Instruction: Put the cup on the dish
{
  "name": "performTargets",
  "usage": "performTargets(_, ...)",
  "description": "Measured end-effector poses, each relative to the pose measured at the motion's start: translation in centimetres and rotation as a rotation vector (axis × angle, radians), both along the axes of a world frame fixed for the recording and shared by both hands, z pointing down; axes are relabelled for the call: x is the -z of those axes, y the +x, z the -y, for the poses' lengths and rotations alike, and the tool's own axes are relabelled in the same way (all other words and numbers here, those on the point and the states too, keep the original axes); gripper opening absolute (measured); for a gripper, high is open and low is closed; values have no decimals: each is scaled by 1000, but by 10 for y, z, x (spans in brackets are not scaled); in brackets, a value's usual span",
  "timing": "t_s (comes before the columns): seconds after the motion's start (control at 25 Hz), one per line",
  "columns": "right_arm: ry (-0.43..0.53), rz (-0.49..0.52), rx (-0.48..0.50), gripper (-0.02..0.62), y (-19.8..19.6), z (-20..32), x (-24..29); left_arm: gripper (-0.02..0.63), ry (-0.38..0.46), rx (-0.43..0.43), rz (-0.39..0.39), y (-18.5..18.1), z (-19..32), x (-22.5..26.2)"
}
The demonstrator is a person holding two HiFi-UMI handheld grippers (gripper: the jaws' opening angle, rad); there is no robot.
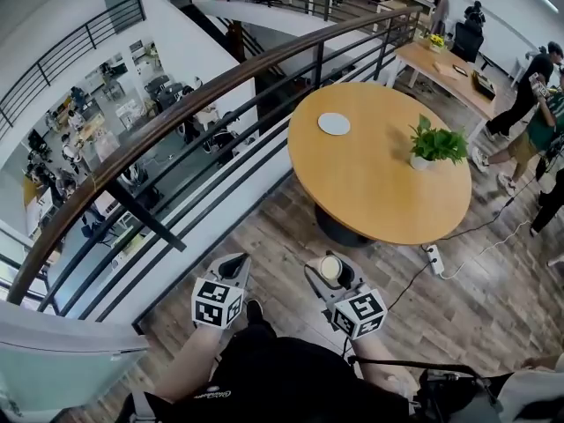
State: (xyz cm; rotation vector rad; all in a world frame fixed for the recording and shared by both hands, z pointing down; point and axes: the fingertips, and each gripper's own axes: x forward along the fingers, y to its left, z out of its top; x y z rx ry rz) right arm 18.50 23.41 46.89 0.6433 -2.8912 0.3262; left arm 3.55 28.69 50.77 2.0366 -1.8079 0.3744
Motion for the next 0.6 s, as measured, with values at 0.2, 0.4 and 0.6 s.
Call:
performTargets(0.2, 17, -8, -12, 255, -49, 29, 7, 8, 20, 2, -1, -52, 29, 7)
performTargets(0.4, 21, -26, -31, 255, -100, 44, 11, 9, 28, -5, -24, -106, 45, 9)
performTargets(0.6, 29, -36, -54, 255, -156, 65, 14, 9, 37, -17, -32, -163, 64, 12)
